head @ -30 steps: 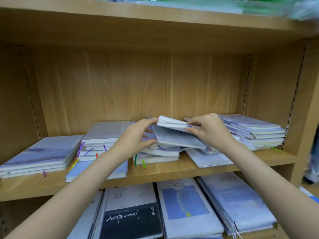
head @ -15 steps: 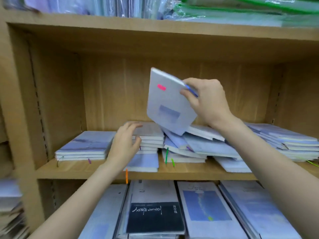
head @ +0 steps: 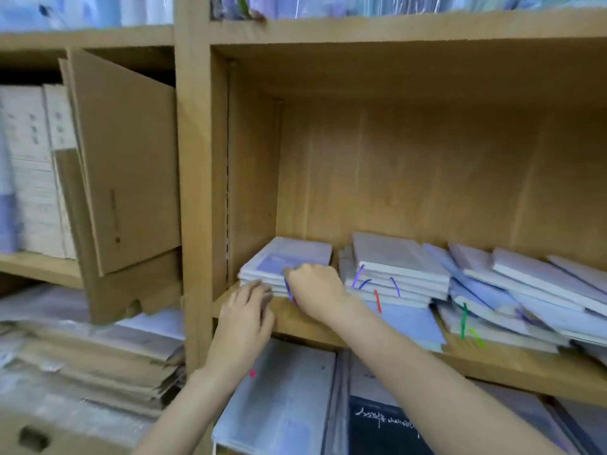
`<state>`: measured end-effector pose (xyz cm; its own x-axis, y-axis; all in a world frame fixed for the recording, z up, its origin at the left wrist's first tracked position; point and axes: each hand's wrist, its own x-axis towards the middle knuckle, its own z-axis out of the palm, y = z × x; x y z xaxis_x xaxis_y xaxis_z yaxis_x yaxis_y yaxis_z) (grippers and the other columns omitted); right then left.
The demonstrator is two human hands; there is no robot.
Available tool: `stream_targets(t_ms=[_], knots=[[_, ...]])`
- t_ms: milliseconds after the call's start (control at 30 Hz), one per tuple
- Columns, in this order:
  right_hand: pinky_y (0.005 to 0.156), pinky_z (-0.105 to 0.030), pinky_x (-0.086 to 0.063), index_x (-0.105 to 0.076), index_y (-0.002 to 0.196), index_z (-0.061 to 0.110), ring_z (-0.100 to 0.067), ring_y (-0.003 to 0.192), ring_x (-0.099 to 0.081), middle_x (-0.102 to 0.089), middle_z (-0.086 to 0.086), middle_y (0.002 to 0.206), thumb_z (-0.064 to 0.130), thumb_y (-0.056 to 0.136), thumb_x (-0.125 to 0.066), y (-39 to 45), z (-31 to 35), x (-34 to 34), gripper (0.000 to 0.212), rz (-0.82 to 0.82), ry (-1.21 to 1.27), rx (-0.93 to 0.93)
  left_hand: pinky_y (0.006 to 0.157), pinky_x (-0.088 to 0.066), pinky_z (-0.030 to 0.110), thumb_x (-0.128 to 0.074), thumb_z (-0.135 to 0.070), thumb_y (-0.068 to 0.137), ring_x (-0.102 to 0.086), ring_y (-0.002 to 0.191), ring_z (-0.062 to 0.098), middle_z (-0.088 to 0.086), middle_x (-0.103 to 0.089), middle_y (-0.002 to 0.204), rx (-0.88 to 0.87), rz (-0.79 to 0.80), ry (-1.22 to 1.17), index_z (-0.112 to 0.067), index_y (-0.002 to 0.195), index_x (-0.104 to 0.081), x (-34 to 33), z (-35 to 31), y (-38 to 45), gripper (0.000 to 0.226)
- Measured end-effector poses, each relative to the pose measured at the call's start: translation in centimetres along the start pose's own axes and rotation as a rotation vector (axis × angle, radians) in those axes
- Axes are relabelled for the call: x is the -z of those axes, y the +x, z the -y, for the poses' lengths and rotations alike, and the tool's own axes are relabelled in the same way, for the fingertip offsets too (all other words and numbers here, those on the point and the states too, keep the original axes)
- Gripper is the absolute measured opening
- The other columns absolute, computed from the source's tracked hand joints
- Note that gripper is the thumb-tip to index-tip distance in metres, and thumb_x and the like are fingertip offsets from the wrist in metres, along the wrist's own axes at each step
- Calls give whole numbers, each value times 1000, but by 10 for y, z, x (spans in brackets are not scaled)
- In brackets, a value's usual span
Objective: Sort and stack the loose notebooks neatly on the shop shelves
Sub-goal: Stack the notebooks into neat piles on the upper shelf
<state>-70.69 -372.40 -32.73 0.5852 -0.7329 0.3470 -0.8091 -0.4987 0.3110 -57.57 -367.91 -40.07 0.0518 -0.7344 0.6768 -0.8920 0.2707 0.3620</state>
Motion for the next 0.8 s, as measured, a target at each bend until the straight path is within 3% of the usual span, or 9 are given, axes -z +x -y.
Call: stream_targets(t_ms=[100, 200, 333, 433, 567, 633, 800], knots=[[81, -37, -46, -47, 129, 11, -31, 115, -54, -55, -12, 126, 9, 94, -42, -5, -6, -5, 36, -26, 95, -30, 86, -43, 37, -34, -27, 83, -63, 99, 30, 10, -63, 113, -4, -20, -42, -7, 104, -66, -3, 2, -7, 43], [95, -39, -42, -45, 135, 12, -28, 124, -47, -51, -11, 135, 11, 95, -43, -20, -19, -1, 40, -32, 254, -16, 87, -37, 34, -34, -25, 85, -60, 104, 29, 8, -62, 117, 9, -53, -80, -8, 106, -66, -4, -2, -10, 42], [94, -32, -38, -61, 117, 0, -32, 111, -58, -63, -17, 118, 2, 87, -50, -62, -48, 21, 32, -339, 351, 23, 90, -34, 36, -47, -4, 83, -53, 112, 29, 8, -56, 123, -4, -123, -133, -7, 114, -61, -5, -17, -6, 34], [87, -21, -32, -66, 108, -2, -35, 104, -61, -67, -18, 107, 7, 81, -51, -102, -89, 39, 32, -441, 363, -87, 93, -35, 35, -36, -17, 83, -52, 111, 28, 9, -55, 123, -54, -141, -203, -7, 114, -60, -6, -45, 3, 41], [83, -22, -30, -67, 107, -1, -38, 105, -60, -67, -17, 108, -3, 83, -61, -156, -147, 48, 25, -414, 292, -256, 92, -39, 38, -37, -16, 82, -50, 111, 24, 7, -55, 122, -171, -123, -287, -10, 114, -59, -18, -98, 14, 40], [84, -22, -31, -66, 110, 2, -37, 109, -58, -66, -16, 113, 3, 84, -62, -181, -174, 51, 26, -394, 261, -340, 93, -37, 35, -33, -22, 81, -44, 111, 17, 5, -55, 121, -238, -109, -327, -11, 114, -59, -26, -124, 20, 44], [101, -26, -27, -44, 137, 7, -27, 130, -41, -47, -10, 140, 24, 86, -66, -224, -236, 52, 58, -150, 295, -640, 88, -32, 30, -38, -24, 79, -45, 105, 18, 8, -59, 116, -368, -71, -307, -9, 112, -60, -41, -174, 42, 43]])
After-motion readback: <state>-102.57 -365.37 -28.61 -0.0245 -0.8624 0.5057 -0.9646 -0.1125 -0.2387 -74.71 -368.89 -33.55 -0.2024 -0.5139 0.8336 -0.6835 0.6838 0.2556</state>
